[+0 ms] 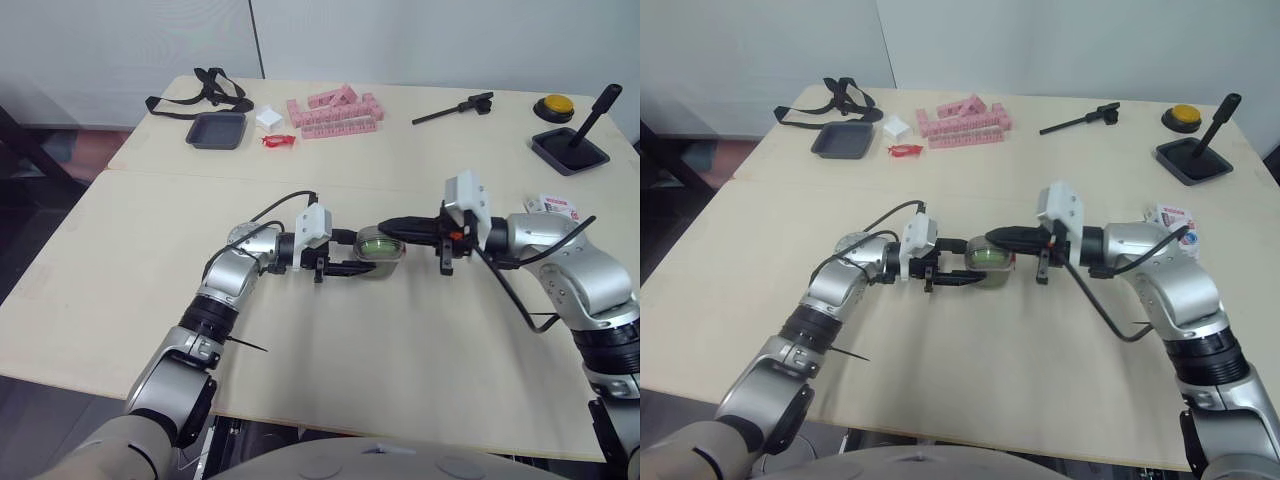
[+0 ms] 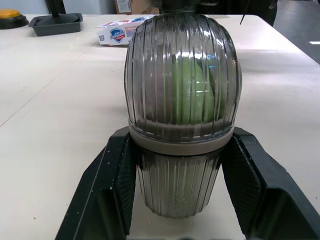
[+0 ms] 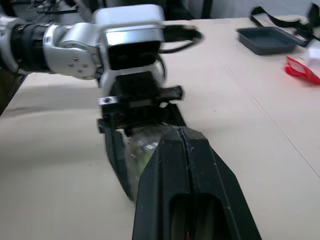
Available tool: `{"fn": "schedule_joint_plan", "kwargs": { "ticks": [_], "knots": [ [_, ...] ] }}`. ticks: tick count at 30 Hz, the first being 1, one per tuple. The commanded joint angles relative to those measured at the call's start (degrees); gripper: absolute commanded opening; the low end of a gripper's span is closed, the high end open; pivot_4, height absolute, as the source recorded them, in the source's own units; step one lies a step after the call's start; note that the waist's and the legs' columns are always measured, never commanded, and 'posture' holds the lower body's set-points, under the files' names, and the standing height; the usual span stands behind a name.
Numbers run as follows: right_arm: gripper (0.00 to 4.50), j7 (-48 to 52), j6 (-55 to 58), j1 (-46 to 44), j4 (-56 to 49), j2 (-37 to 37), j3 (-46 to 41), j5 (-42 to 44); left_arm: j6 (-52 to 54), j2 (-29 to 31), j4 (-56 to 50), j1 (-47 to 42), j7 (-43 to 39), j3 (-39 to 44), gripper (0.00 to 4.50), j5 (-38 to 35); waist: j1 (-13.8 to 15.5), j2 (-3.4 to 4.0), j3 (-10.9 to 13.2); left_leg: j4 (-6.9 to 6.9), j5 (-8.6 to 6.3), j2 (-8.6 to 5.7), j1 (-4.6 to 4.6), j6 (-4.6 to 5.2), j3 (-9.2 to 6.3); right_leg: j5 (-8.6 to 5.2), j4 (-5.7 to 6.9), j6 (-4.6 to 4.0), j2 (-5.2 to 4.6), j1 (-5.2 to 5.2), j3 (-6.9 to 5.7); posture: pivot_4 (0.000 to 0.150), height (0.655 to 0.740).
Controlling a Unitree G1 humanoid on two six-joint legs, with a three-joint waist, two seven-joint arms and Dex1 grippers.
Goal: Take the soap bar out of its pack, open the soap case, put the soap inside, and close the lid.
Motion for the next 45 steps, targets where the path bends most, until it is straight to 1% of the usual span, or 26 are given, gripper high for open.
{"fn": "schedule_joint_plan", "kwargs": {
  "ticks": [1, 2, 3, 6, 7, 8, 9, 10, 11, 14, 18, 22, 24, 26, 31, 33, 37, 41, 45],
  "knots": [
    [1.12, -0.49, -1.04, 0.29, 0.47, -2.17, -3.37, -1.08, 0.47, 1.05, -1.91, -0.36, -0.15, 1.13, 1.96, -0.55, 0.0, 0.0, 0.0, 0.0, 0.0, 0.0, -0.04, 0.0, 0.0, 0.0, -0.01, 0.0, 0.0, -0.03, 0.0, 0.15, 0.7109],
    [1.56, -0.95, -2.27, 0.71, 0.66, -2.79, -3.87, -2.43, 1.0, 1.13, -1.96, -0.34, -0.2, 1.09, 1.96, -0.73, -0.01, 0.0, 0.0, -0.01, 0.0, 0.0, -0.08, 0.0, 0.0, 0.0, -0.01, 0.0, 0.0, -0.09, -0.01, 0.15, 0.7109],
    [1.81, -1.69, -3.86, 1.26, 0.8, -3.64, -3.84, -4.65, 1.56, 1.19, -2.07, -0.32, -0.3, 1.05, 1.96, -0.96, 0.01, 0.0, 0.0, -0.02, 0.0, 0.0, -0.1, 0.0, 0.0, 0.0, -0.01, 0.0, 0.01, -0.11, -0.01, 0.15, 0.7109],
    [2.82, -1.57, -4.2, 4.11, 0.09, -6.08, -4.62, -6.07, 2.89, 1.54, -2.63, -0.19, -0.92, 0.64, 1.96, -1.24, 0.08, -0.01, 0.01, -0.03, 0.0, 0.0, -0.18, 0.0, 0.0, 0.0, -0.01, 0.01, 0.01, -0.17, -0.03, 0.15, 0.7109],
    [3.27, -1.59, -2.65, 4.9, -0.39, -7.56, -4.95, -6.16, 3.08, 1.64, -2.78, -0.14, -1.01, 0.56, 1.96, -1.26, 0.03, -0.01, 0.01, -0.03, 0.0, 0.0, -0.19, 0.0, 0.01, 0.0, -0.02, 0.01, 0.01, -0.18, -0.03, 0.15, 0.7109],
    [3.47, -1.43, 0.27, 4.78, -0.62, -8.54, -5.72, -4.57, 3.24, 1.7, -2.91, -0.08, -1.01, 0.54, 1.96, -1.29, -0.06, 0.0, 0.01, -0.03, 0.0, 0.0, -0.18, 0.0, 0.01, 0.0, -0.02, 0.01, 0.01, -0.18, -0.02, 0.15, 0.7109],
    [3.79, -1.26, 2.62, 4.6, -0.81, -9.19, -6.23, -3.17, 3.36, 1.76, -3.01, -0.03, -0.99, 0.53, 1.96, -1.33, -0.11, 0.01, 0.02, -0.03, 0.0, 0.0, -0.18, 0.0, 0.01, 0.0, -0.02, 0.01, 0.01, -0.18, -0.01, 0.15, 0.7109],
    [4.17, -0.59, 2.76, 4.45, -0.92, -8.94, -7.51, -1.27, 3.65, 1.73, -3.08, -0.03, -0.89, 0.55, 1.96, -1.41, -0.15, 0.01, 0.02, -0.03, 0.0, 0.0, -0.18, 0.0, 0.01, 0.0, -0.02, 0.01, 0.01, -0.18, -0.01, 0.15, 0.7109],
    [4.47, 0.43, 0.23, 4.89, -1.04, -8.94, -8.02, -1.61, 4.31, 1.62, -3.17, -0.07, -0.72, 0.66, 1.96, -1.7, -0.16, 0.01, 0.02, -0.03, 0.0, 0.0, -0.17, 0.0, 0.01, 0.0, -0.02, 0.01, 0.02, -0.18, 0.0, 0.15, 0.7109],
    [4.47, 3.28, -6.5, 7.52, -2.18, -7.12, -10.03, -0.99, 7.0, 1.17, -3.79, -0.45, -0.58, 1.16, 1.96, -3.05, 0.04, 0.01, 0.02, -0.04, 0.0, 0.01, -0.17, 0.01, 0.01, 0.0, -0.01, 0.01, 0.01, -0.18, -0.01, 0.15, 0.7109],
    [4.47, 7.51, -9.77, 12.33, -5.32, -6.1, -10.54, 1.62, 13.02, 1.77, -5.9, -0.88, -1.3, 1.06, 1.96, -5.14, 0.2, 0.01, 0.02, -0.03, -0.03, 0.01, -0.22, 0.06, 0.01, 0.0, -0.03, 0.0, 0.0, -0.2, -0.04, 0.15, 0.7109],
    [4.47, 10.45, -15.91, 18.07, -5.93, -6.36, -9.13, -1.89, 28.47, 1.58, -10.17, -2.17, 1.3, 3.33, 1.96, -11.54, 0.09, 0.01, 0.03, 0.0, -0.04, 0.0, -0.25, 0.06, 0.02, 0.0, -0.04, 0.0, -0.02, -0.23, -0.03, 0.15, 0.7109],
    [4.47, 10.92, -18.77, 20.72, -5.47, -6.33, -8.41, -4.06, 44.26, 2.09, -11.93, -4.39, 4.12, 5.14, 1.96, -17.49, 0.32, 0.0, 0.04, 0.02, -0.04, 0.0, -0.26, 0.06, 0.01, -0.01, -0.03, -0.01, -0.03, -0.22, -0.05, 0.15, 0.7109],
    [4.47, 10.45, -19.32, 21.24, -5.52, -6.11, -8.17, -4.38, 55.4, 3.46, -13.52, -5.76, 5.49, 5.38, 1.96, -20.92, 0.11, 0.01, 0.04, 0.06, -0.04, 0.0, -0.29, 0.06, 0.02, -0.01, -0.02, -0.01, -0.04, -0.25, -0.05, 0.15, 0.7109],
    [4.47, 8.55, -18.27, 20.92, -7.02, -5.79, -7.57, -4.13, 75.04, 5.84, -14.09, -8.0, 8.7, 5.31, 1.96, -26.41, -0.13, 0.05, 0.04, 0.02, -0.04, -0.01, -0.27, 0.07, 0.03, -0.02, -0.02, -0.03, -0.02, -0.28, -0.02, 0.15, 0.7109],
    [4.47, 7.87, -17.73, 20.71, -7.73, -5.75, -7.34, -3.88, 80.32, 6.39, -13.24, -8.39, 10.24, 5.15, 1.96, -27.08, -0.13, 0.05, 0.05, 0.01, -0.04, -0.01, -0.28, 0.07, 0.03, -0.02, -0.02, -0.04, -0.01, -0.3, -0.02, 0.15, 0.7109],
    [4.47, 6.79, -15.91, 20.74, -9.1, -5.55, -7.37, -2.51, 81.97, 5.57, -8.41, -8.08, 15.85, 3.93, 1.96, -23.62, 0.19, 0.05, 0.05, 0.02, -0.03, -0.02, -0.32, 0.07, 0.02, -0.02, -0.06, -0.04, -0.02, -0.28, -0.03, 0.15, 0.7109],
    [4.47, 6.23, -14.56, 20.65, -9.73, -5.48, -7.56, -1.78, 80.94, 4.43, -4.35, -8.24, 18.29, 4.97, 1.96, -22.77, 0.27, 0.06, 0.05, 0.04, -0.03, -0.09, -0.27, 0.07, 0.01, -0.02, -0.19, -0.04, -0.09, -0.13, -0.03, 0.15, 0.7109],
    [4.47, 6.42, -13.99, 20.35, -9.48, -5.84, -7.66, -1.5, 77.15, 5.04, -2.69, -8.21, 17.09, 2.53, 1.96, -21.03, 0.29, 0.05, 0.05, 0.05, -0.04, -0.11, -0.23, 0.07, 0.01, -0.02, -0.3, -0.03, -0.1, 0.0, -0.03, 0.15, 0.7109]
  ]
}}
